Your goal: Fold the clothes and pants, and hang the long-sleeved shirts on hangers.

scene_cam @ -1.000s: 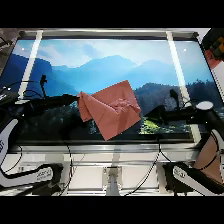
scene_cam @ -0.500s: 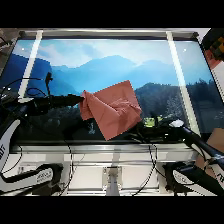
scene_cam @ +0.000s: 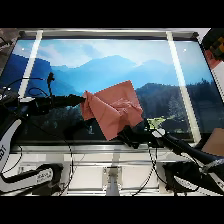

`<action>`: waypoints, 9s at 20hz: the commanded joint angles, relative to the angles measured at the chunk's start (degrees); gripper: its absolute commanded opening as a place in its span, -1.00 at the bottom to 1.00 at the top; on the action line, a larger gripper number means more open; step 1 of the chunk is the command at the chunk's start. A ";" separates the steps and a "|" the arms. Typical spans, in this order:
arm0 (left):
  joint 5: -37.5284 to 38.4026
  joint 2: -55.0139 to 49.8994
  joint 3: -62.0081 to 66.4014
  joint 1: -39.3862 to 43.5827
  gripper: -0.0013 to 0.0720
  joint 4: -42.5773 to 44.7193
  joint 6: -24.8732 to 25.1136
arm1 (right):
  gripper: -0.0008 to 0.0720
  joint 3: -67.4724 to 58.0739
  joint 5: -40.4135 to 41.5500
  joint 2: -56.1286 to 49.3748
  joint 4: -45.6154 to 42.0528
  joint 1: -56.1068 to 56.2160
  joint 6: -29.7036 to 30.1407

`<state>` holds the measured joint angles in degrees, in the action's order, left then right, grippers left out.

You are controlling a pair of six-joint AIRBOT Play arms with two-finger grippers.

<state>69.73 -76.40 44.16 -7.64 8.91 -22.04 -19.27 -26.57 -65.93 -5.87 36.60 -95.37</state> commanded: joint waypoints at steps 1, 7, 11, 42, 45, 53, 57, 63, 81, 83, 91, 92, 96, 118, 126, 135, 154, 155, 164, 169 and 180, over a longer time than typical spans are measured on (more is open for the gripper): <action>-0.07 0.04 0.04 0.04 -0.96 0.02 0.04 | 0.12 -1.88 9.27 -2.08 4.31 4.76 -3.17; -0.07 0.04 0.07 0.04 -0.96 0.02 0.70 | 0.12 -4.37 9.01 -6.29 5.38 8.31 -3.50; -0.07 0.02 0.07 0.04 -0.96 0.02 0.68 | 0.11 -4.37 9.60 -6.29 6.05 9.64 -4.66; -9.09 0.20 17.66 8.46 -0.95 20.65 -8.72 | -0.97 -9.31 11.08 18.78 -9.03 -27.10 -0.94; -9.16 0.20 17.66 10.47 -0.95 23.02 -8.94 | -0.97 -14.05 10.25 18.73 -14.80 -31.93 -0.96; -9.44 -0.50 17.66 11.98 -0.96 22.34 -13.11 | -0.96 -19.19 -2.14 16.68 -21.49 -35.82 -0.98; -17.97 -0.46 17.66 16.24 -0.96 21.94 -13.11 | -0.96 -19.19 -4.02 16.24 -22.53 -35.85 -0.98; -22.43 -0.52 17.66 19.50 -0.95 21.92 -13.16 | -0.96 -19.19 -5.25 16.24 -24.96 -35.85 -0.98; -31.74 -4.63 22.77 19.76 -0.96 20.87 -17.62 | -0.97 -20.22 -2.10 15.56 -25.51 -35.82 0.81; -33.97 -4.68 27.08 19.80 -0.96 17.88 -17.59 | -0.97 -22.77 -1.46 13.14 -25.46 -35.82 2.64; -44.00 -5.14 38.14 19.82 -0.96 13.09 -17.35 | -0.97 -46.10 -2.45 -4.35 -25.44 -35.82 6.40; -44.52 -5.70 39.17 19.82 -0.96 11.34 -16.87 | -0.96 -49.51 -2.34 -6.43 -25.46 -35.82 6.54; -44.72 -9.92 43.78 20.17 -0.96 -0.83 -3.63 | -0.96 -62.69 -1.51 -14.03 -25.51 -35.82 6.58; -20.48 -27.23 66.77 15.98 -0.96 24.68 -24.96 | -0.97 -88.50 -14.75 -31.02 -36.41 -36.44 6.25; -8.41 -26.73 62.07 16.17 -0.97 38.58 -30.49 | -0.97 -80.32 -23.39 -28.04 -45.24 -33.35 1.51; -4.11 -16.02 45.24 16.26 -0.97 43.15 -30.51 | -0.97 -50.21 -20.44 -9.49 -46.49 -30.27 1.57; -6.14 24.48 1.92 16.46 -0.97 43.17 -36.74 | -0.96 -20.96 -28.30 26.88 -53.18 -20.39 -18.64; -6.34 25.44 1.92 16.48 -0.97 43.17 -36.76 | -0.97 -21.62 -28.26 26.58 -53.90 -20.52 -18.62; -13.03 18.60 1.92 16.48 -0.96 43.15 -38.64 | -0.96 -31.19 -16.59 6.56 -59.36 -20.52 -15.98; -22.99 15.02 1.92 16.46 -0.96 43.17 -38.64 | -0.96 -31.50 -8.59 -1.49 -60.37 -20.52 -16.02; -32.76 6.60 1.92 16.48 -0.96 43.12 -38.60 | -0.96 -32.15 8.39 -9.40 -60.13 -20.55 -18.08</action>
<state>40.21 -68.79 46.11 8.84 52.01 -60.69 -51.05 -23.20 -73.28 -65.98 16.03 -113.16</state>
